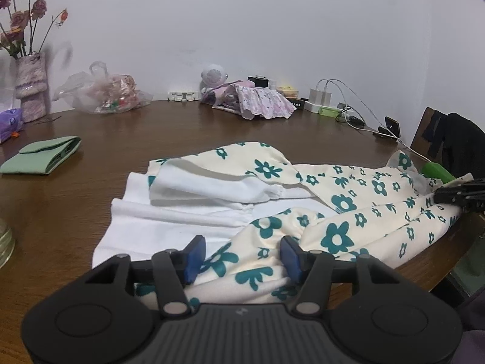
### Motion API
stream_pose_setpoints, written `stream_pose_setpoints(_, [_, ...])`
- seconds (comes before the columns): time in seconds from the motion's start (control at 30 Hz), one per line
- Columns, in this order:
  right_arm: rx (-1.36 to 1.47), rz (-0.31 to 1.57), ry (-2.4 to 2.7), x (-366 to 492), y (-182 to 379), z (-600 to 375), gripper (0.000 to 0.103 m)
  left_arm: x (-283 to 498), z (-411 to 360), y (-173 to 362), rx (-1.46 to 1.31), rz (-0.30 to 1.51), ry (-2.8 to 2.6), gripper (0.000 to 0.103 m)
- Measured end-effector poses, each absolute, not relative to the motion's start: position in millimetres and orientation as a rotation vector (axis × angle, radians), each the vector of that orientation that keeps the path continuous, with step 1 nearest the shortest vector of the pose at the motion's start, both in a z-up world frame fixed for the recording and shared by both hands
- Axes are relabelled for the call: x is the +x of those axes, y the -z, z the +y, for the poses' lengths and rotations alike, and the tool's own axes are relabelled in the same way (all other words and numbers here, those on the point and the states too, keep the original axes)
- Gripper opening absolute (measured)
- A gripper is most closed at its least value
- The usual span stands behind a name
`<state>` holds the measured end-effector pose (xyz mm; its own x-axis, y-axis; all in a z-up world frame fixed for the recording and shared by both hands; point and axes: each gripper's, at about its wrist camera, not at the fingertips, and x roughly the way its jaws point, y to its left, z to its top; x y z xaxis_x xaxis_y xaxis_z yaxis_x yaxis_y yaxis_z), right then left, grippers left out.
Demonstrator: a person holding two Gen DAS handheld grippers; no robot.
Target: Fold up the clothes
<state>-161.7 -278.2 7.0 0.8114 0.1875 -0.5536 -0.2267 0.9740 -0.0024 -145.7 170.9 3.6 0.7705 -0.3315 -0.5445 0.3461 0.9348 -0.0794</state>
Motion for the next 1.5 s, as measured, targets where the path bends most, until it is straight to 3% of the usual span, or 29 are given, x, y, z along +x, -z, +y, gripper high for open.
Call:
stream_pose_setpoints(0.3, [-0.038,0.624,-0.051,-160.4,-13.7,-313.3,0.016,-144.5,166.9,-16.0,0.028,0.628,0.319,0.057])
stream_pose_setpoints(0.4, [-0.032,0.608,-0.077,-152.8,-24.0,-314.3,0.017,-145.3,159.7,-53.4,0.098,0.517,0.373,0.058])
stream_pose_setpoints(0.47, [-0.008,0.609,-0.124,-132.7,-33.2,-310.5,0.024,-138.7,157.3,-77.5,0.142,0.437,0.421,0.071])
stream_pose_setpoints(0.5, [0.004,0.610,-0.147,-122.7,-37.8,-308.7,0.036,-126.8,155.4,-84.0,0.173,0.426,0.417,0.074])
stream_pose_setpoints(0.53, [0.016,0.611,-0.170,-112.7,-42.4,-306.8,0.043,-112.2,153.0,-85.9,0.206,0.434,0.399,0.074])
stream_pose_setpoints(0.57, [0.028,0.611,-0.193,-102.7,-47.0,-304.9,0.043,-94.7,150.6,-84.3,0.232,0.463,0.370,0.074])
stream_pose_setpoints(0.87, [0.122,0.785,-0.203,-32.8,-15.8,-281.8,0.039,6.5,138.8,-50.7,0.144,0.735,0.395,0.072])
stream_pose_setpoints(0.93, [0.119,0.793,-0.191,-34.5,-9.6,-279.7,0.019,10.6,134.1,-45.1,0.155,0.769,0.431,0.063])
stream_pose_setpoints(1.0, [0.115,0.785,-0.193,-38.7,-7.8,-281.8,0.015,6.7,124.8,-40.9,0.197,0.790,0.484,0.054])
stream_pose_setpoints(1.13, [0.133,0.747,-0.203,-47.3,-9.7,-290.8,0.007,-10.4,110.9,-38.4,0.276,0.782,0.500,0.006])
stream_pose_setpoints(1.4, [0.003,0.399,-0.355,-132.3,-37.4,-298.3,0.006,-113.5,95.4,-62.2,0.266,0.545,0.355,0.004])
stream_pose_setpoints(1.5, [-0.087,0.434,-0.352,-159.2,-29.2,-310.8,0.007,-147.3,102.7,-32.0,0.193,0.598,0.296,0.011])
